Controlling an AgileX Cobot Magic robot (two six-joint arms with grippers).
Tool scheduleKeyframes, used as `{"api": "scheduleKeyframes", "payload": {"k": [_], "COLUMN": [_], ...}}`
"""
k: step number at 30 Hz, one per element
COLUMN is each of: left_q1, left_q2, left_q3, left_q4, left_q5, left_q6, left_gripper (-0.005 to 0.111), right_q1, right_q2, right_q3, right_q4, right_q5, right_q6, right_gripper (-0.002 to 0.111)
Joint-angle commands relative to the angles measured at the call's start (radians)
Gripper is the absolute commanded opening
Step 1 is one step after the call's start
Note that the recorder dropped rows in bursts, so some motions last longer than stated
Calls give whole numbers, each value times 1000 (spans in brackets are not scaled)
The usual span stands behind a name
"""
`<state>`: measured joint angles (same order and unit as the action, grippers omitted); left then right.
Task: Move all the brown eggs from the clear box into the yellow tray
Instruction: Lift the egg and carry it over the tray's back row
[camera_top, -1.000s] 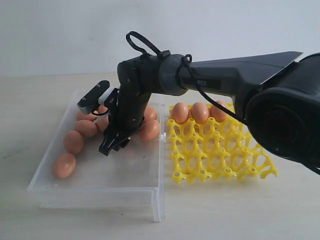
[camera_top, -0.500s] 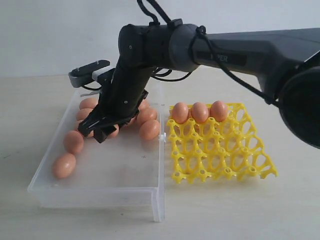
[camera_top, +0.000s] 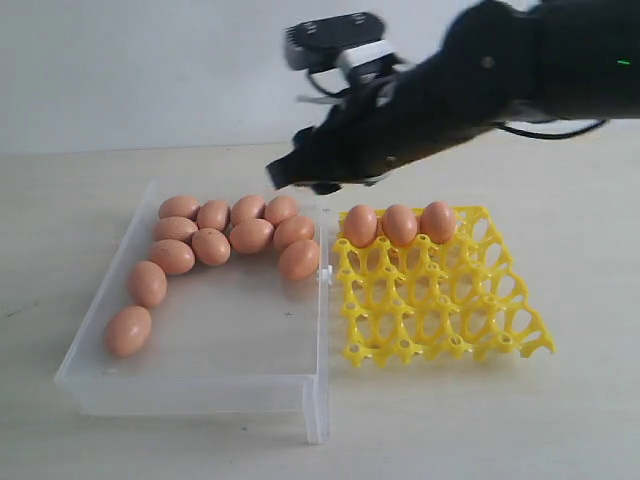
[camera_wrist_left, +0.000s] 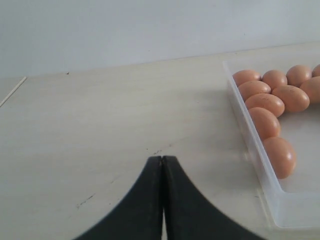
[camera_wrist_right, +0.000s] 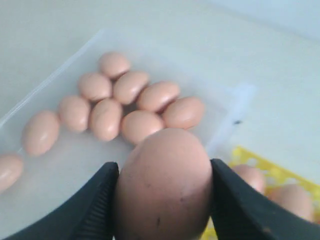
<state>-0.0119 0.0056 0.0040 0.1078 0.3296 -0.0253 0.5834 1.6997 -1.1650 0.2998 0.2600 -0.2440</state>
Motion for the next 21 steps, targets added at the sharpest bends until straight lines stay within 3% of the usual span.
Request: {"api": "scheduleKeyframes", "payload": {"k": [1, 5, 9, 21], "left_q1": [1, 1, 1, 1], "left_q2": [-6, -6, -6, -6], "left_q3": [-4, -4, -4, -4], "left_q4": [-3, -3, -3, -3], "left_q5": [-14, -14, -14, -14], "left_q6": [-4, -4, -4, -4], "left_gripper": [0, 0, 0, 0], "right_q1": [-160, -345, -428, -433], "right_q2": [-148, -73, 25, 181], "right_q3": [278, 320, 318, 136], "right_q4": [4, -3, -12, -73], "right_q5": [-312, -312, -371, -298], "right_q6": [62, 62, 62, 72], "right_gripper": [0, 0, 0, 0]}}
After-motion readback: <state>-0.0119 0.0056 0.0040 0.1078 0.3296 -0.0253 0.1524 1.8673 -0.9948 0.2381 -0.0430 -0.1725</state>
